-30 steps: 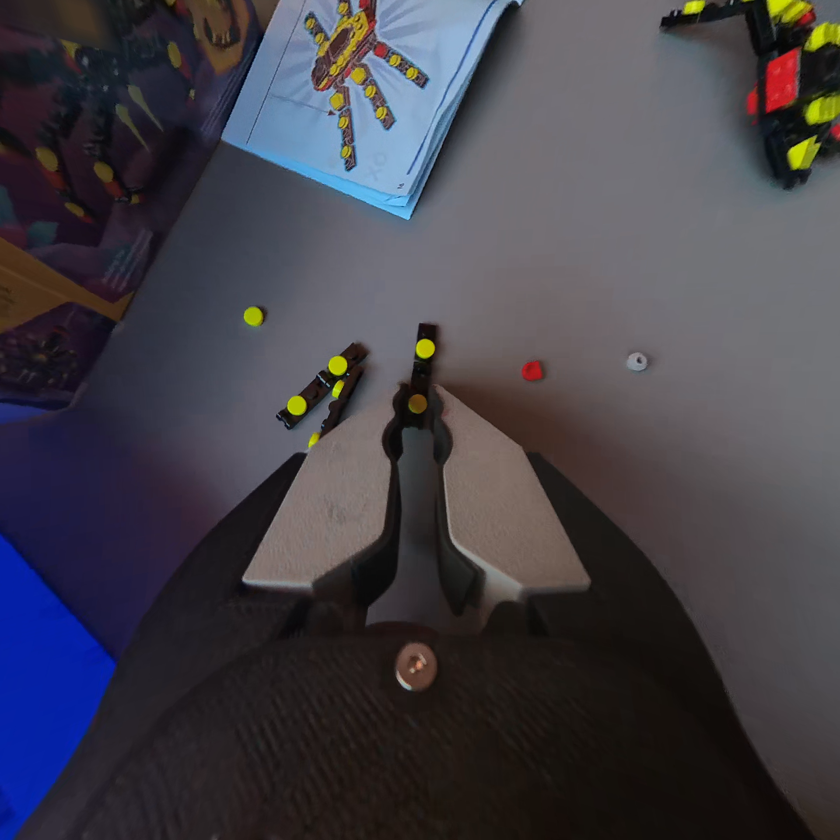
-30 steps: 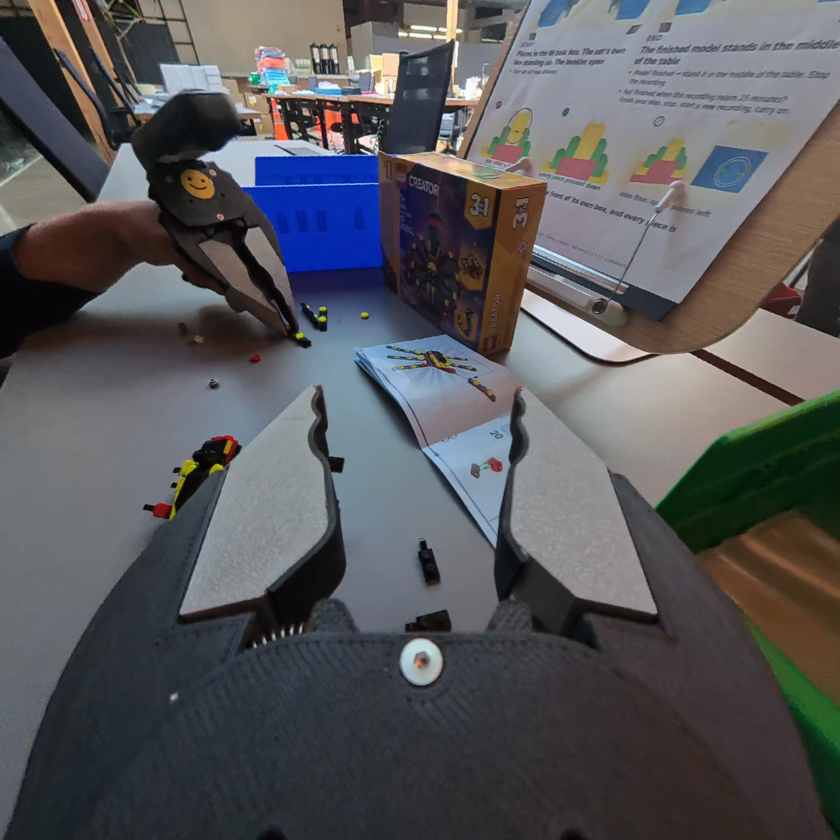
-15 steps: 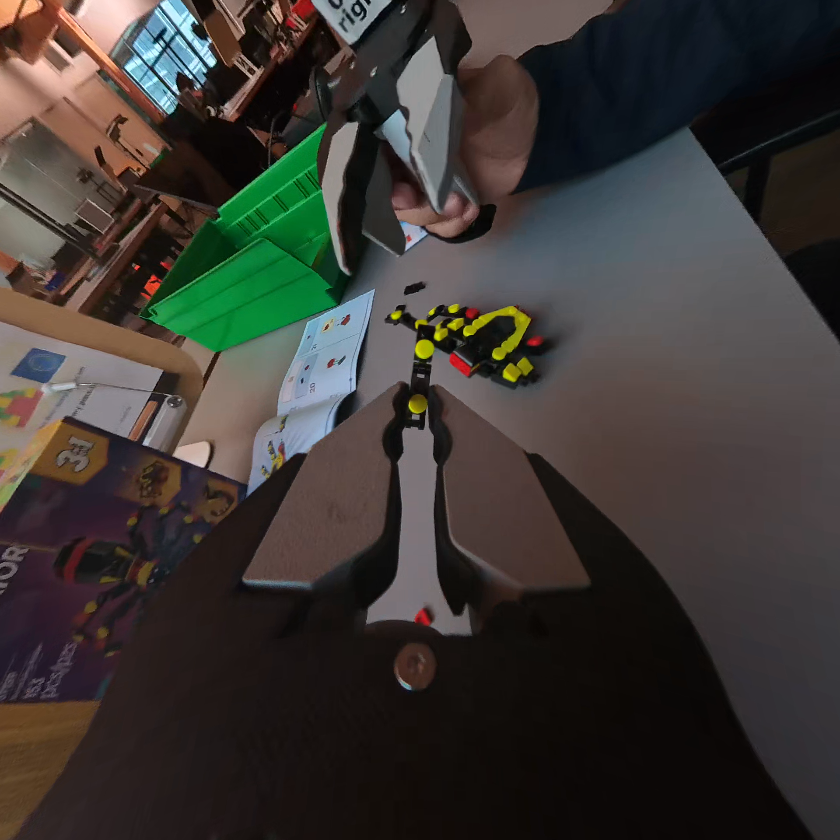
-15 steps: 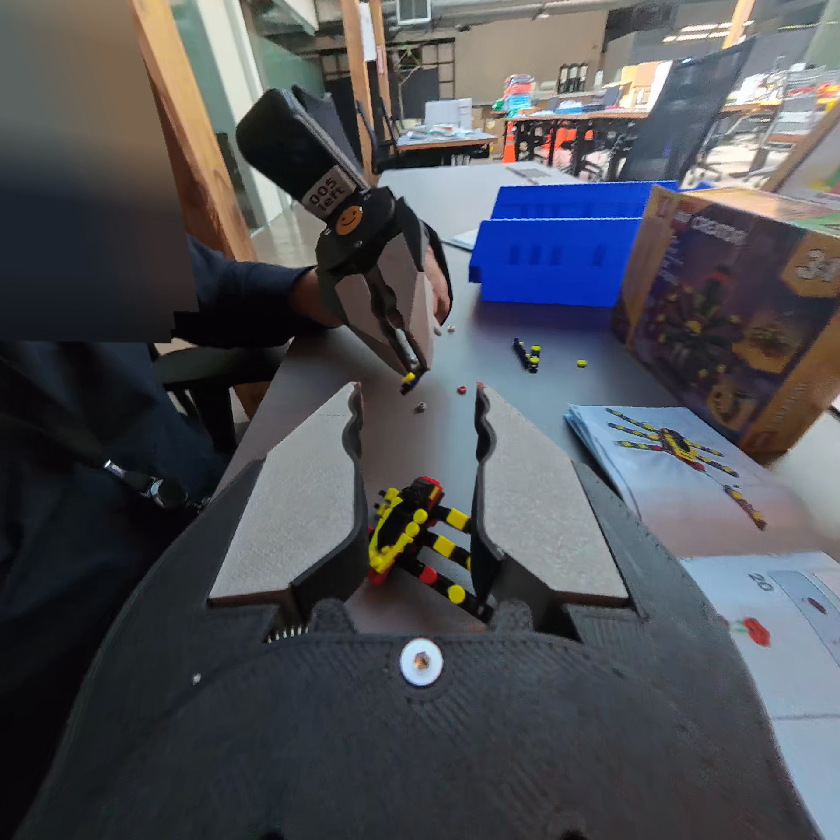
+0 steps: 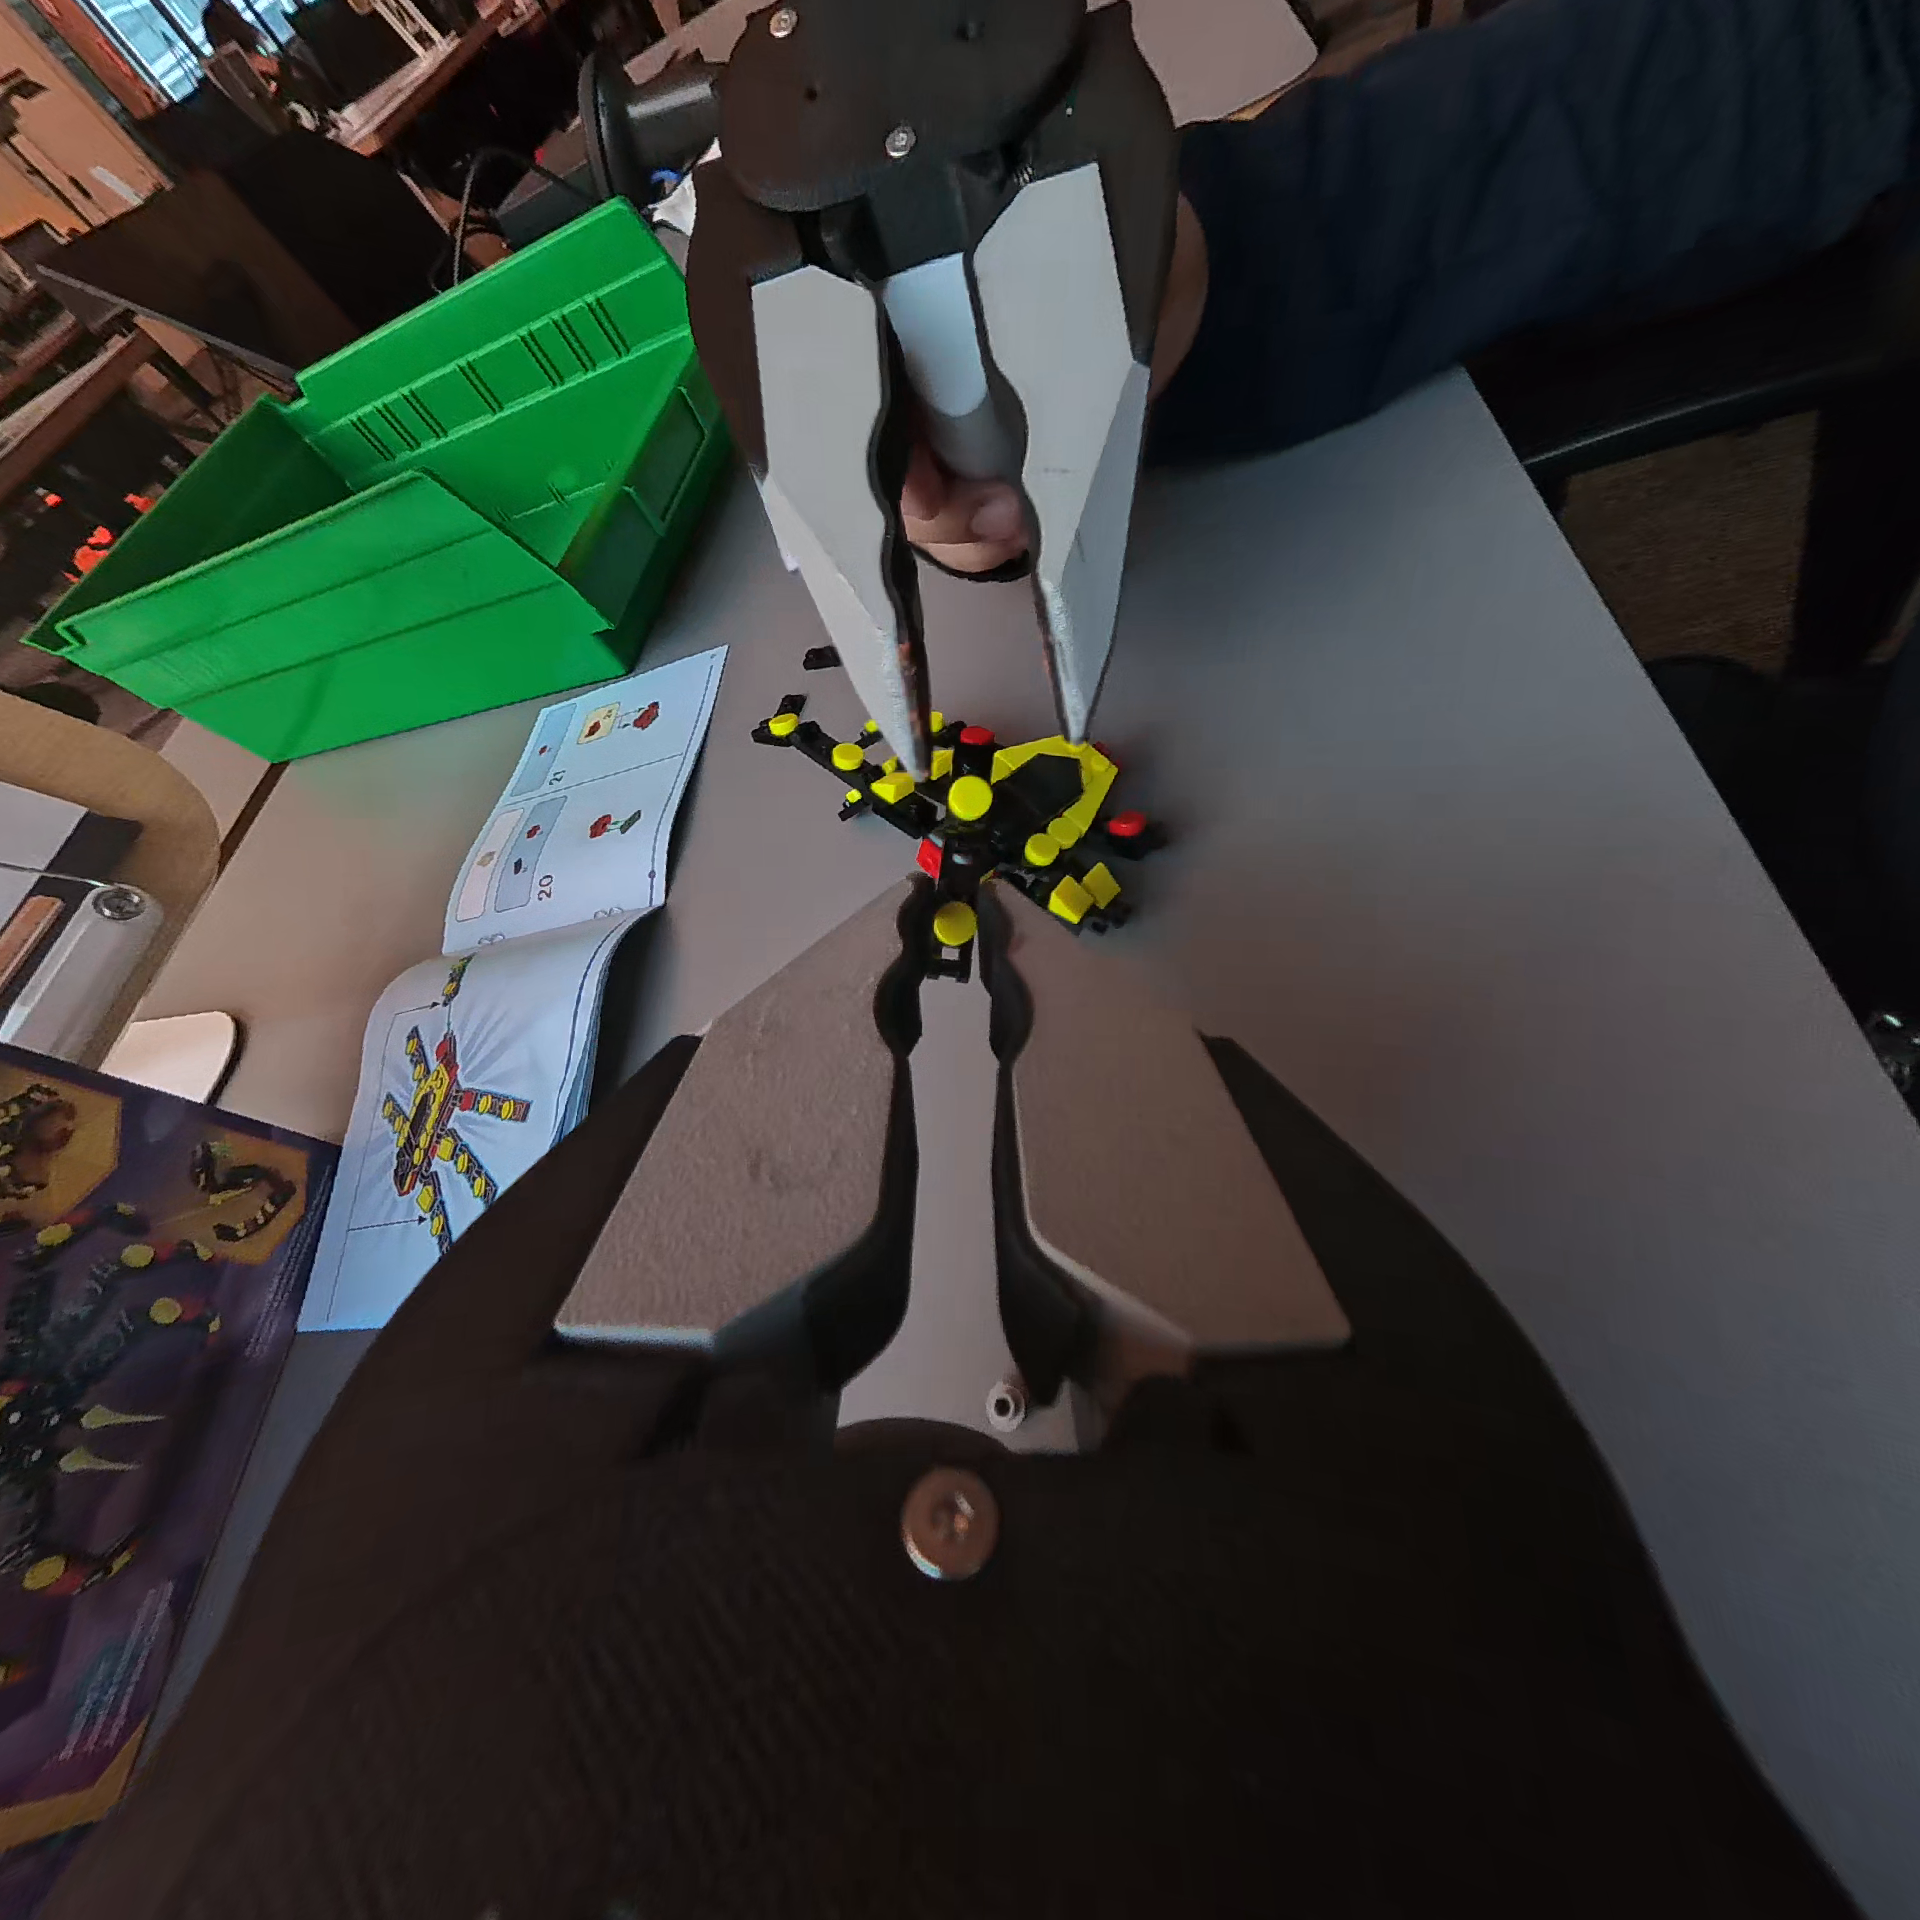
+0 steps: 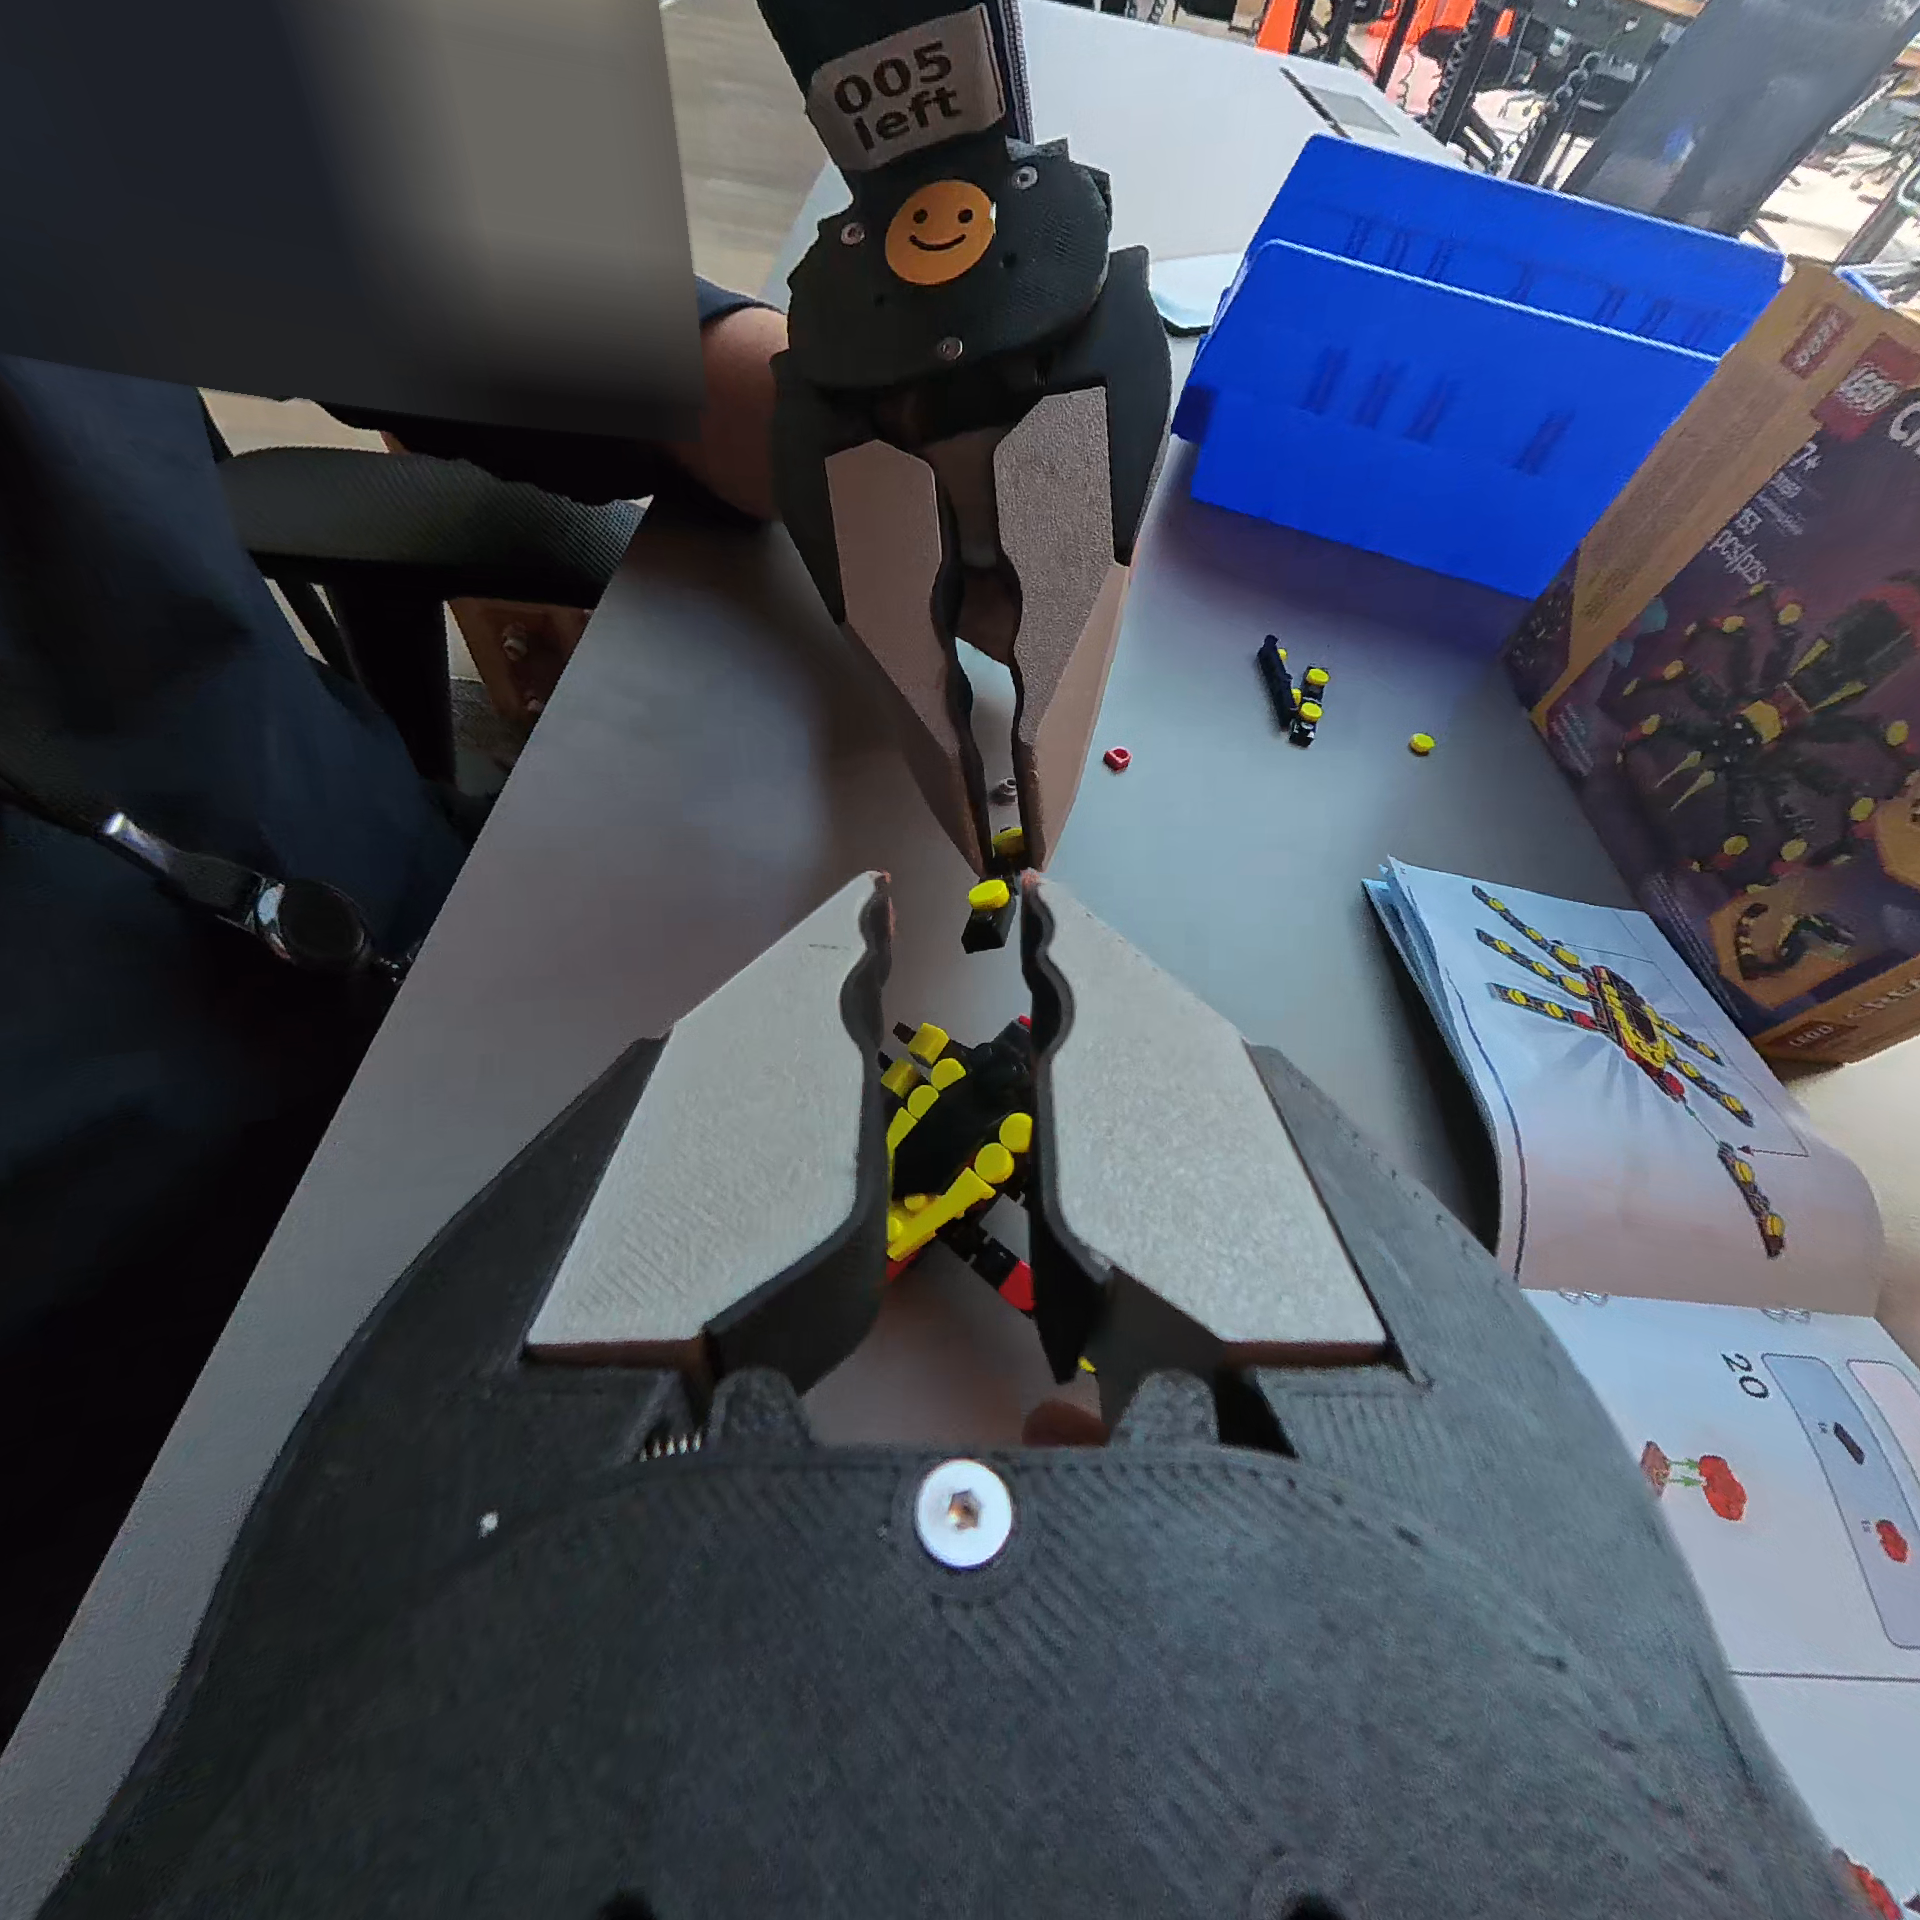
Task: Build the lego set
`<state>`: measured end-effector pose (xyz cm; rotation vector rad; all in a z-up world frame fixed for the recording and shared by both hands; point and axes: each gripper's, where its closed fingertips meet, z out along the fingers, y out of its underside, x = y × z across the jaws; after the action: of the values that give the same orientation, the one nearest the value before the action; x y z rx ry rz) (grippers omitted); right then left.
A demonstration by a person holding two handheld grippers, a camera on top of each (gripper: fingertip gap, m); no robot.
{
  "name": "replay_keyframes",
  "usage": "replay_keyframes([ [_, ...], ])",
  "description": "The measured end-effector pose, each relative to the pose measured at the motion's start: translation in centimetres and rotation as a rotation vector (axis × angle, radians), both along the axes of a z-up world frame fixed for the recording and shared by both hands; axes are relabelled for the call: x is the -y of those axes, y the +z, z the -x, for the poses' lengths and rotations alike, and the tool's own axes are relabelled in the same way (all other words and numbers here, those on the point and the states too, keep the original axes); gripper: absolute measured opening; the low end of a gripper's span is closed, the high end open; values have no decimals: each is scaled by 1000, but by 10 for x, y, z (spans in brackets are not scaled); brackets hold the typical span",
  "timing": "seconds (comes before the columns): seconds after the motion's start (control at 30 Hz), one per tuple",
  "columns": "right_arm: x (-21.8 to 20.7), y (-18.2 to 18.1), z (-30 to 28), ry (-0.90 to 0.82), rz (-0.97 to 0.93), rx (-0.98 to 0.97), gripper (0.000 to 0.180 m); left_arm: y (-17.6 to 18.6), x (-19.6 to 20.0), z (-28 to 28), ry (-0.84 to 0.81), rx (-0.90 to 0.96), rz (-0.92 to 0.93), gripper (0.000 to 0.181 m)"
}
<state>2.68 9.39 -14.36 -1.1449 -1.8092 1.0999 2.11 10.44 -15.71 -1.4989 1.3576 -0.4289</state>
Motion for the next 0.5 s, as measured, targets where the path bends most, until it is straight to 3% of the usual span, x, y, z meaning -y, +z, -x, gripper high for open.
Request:
replay_keyframes([
  [0.5,-4,-13,5,-52,-126,38,6,0,4,-8,-15,23,10,4],
])
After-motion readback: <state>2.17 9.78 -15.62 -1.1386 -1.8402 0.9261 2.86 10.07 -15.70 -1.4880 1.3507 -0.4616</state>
